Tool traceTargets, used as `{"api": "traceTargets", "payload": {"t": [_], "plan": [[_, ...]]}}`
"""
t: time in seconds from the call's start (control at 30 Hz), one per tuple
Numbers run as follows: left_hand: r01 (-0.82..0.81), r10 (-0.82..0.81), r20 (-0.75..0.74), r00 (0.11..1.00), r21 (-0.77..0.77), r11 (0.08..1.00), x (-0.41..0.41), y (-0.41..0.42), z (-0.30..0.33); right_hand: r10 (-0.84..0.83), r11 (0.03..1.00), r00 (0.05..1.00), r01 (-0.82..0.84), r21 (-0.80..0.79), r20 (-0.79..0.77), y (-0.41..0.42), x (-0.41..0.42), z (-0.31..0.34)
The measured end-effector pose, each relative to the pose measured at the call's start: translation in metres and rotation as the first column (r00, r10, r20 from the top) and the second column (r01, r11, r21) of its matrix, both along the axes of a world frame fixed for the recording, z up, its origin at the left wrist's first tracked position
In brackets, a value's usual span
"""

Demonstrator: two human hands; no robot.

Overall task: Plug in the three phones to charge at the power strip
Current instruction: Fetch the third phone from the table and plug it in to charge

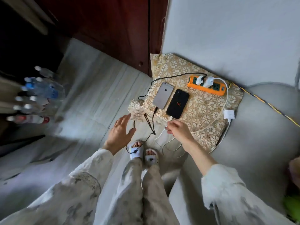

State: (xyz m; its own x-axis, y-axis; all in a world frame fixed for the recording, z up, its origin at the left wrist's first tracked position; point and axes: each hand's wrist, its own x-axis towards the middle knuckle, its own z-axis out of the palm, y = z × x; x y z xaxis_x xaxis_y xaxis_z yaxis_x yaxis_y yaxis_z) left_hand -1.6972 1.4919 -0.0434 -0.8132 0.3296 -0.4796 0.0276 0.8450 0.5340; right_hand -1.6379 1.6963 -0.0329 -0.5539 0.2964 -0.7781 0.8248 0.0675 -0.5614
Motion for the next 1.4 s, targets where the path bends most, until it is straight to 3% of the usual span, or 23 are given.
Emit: {"api": "traceTargets", "payload": {"t": [0.13,0.23,0.43,0.67,0.9,1.17,1.4], "plan": [[-0.240,0.242,-0.038,0.969,0.045,0.970,0.054,-0.062,0.057,0.279,0.952,0.957,-0.286,-0.106,-0.075,-0.049,0.010,0.055],[-0.430,0.431,-0.073,0.899,0.035,0.902,0.097,-0.113,0.089,0.447,0.875,0.884,-0.464,-0.138,-0.134,-0.095,0.005,0.089],[-0.717,0.718,-0.146,0.680,0.073,0.694,0.161,-0.207,0.130,0.725,0.656,0.645,-0.753,-0.043,-0.239,-0.214,-0.021,0.129],[-0.890,0.899,-0.185,0.396,0.162,0.425,0.231,-0.320,0.153,0.891,0.336,0.326,-0.942,-0.022,-0.315,-0.397,0.005,0.157],[-0.956,0.972,-0.223,0.074,0.262,0.133,0.336,-0.468,0.171,0.926,0.021,-0.007,-0.997,0.069,-0.379,-0.604,0.088,0.183],[-0.900,0.892,-0.252,-0.376,0.331,-0.285,0.478,-0.599,0.196,0.826,-0.315,-0.322,-0.944,0.096,-0.463,-0.805,0.206,0.207],[-0.829,0.776,-0.305,-0.552,0.300,-0.472,0.573,-0.701,0.218,0.674,-0.516,-0.484,-0.849,0.113,-0.558,-0.964,0.288,0.232]]}}
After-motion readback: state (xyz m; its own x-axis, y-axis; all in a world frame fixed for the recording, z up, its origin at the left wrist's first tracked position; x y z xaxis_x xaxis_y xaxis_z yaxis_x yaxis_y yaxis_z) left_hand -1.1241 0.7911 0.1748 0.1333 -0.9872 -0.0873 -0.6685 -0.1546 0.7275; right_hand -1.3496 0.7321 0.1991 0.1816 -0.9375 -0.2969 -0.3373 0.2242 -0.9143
